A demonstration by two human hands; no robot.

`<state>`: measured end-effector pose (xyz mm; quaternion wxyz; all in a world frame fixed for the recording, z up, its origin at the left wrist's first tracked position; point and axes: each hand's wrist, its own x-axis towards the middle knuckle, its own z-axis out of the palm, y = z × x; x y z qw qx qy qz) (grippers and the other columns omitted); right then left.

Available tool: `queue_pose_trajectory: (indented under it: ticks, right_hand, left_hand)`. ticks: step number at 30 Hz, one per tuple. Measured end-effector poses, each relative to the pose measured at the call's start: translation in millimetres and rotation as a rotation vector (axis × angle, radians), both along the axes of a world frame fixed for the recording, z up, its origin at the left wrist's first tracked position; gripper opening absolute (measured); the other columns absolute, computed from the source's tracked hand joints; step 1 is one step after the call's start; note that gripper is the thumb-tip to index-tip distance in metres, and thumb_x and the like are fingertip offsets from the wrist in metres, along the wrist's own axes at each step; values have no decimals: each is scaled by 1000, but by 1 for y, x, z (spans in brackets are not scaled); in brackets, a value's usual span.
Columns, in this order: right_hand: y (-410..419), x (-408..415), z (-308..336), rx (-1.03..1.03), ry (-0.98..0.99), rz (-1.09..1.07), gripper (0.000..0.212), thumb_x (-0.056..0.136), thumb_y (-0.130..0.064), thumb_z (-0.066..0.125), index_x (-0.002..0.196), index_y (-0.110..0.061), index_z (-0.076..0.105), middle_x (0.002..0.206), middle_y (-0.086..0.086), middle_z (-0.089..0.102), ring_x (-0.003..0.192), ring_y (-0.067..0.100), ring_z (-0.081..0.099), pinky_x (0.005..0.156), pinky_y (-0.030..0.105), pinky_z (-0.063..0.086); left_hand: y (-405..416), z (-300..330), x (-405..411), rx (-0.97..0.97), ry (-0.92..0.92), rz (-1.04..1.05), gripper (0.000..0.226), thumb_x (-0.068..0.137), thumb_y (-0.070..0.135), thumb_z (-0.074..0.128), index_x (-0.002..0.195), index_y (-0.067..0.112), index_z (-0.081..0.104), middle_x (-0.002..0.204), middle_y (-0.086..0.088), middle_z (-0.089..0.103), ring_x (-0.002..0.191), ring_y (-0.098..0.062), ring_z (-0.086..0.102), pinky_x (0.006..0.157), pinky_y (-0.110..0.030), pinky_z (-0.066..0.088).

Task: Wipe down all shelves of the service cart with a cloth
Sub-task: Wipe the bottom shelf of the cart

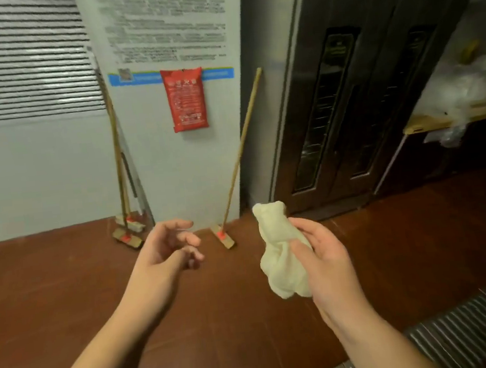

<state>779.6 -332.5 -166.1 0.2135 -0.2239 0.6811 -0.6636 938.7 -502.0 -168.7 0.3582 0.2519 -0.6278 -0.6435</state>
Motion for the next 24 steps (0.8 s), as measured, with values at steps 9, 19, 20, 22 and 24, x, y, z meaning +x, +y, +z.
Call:
queue_pose_trajectory:
  ticks: [9,19,20,22,24]
  right_hand:
    - [-248,28,-20,-5,12,411,32,95,-1,59,114,-26,67,107,-7,74,100,13,71,87,37,58]
    - [-515,122,2,10,82,771,31,95,-3,60,114,-26,67,107,-4,74,99,15,72,85,38,60]
    - [-537,133,1,-2,69,799,31,95,-3,60,115,-26,67,107,-5,74,99,15,72,85,38,60]
    - [-578,150,-5,-12,29,852,30,95,-4,62,115,-26,67,106,-7,74,99,13,72,84,35,61]
    - [-618,164,-12,-2,16,928,30,95,-4,63,114,-27,67,106,-8,74,99,12,71,83,33,61]
  left_hand:
    - [-170,-14,79,29,-11,419,41,87,-20,41,110,10,56,85,-6,62,72,-23,61,69,-35,53]
    - [-368,9,196,6,36,822,40,88,-16,39,112,11,55,90,-8,62,76,-20,63,76,-38,54]
    - [-382,7,204,9,31,855,39,88,-16,39,112,10,55,90,-8,61,76,-20,63,74,-36,54]
    - [-405,-1,219,25,7,916,39,88,-16,40,113,10,55,91,-9,62,76,-21,64,74,-34,54]
    - [-427,-11,234,55,-7,993,40,87,-17,41,112,11,55,91,-9,62,76,-22,63,76,-38,53]
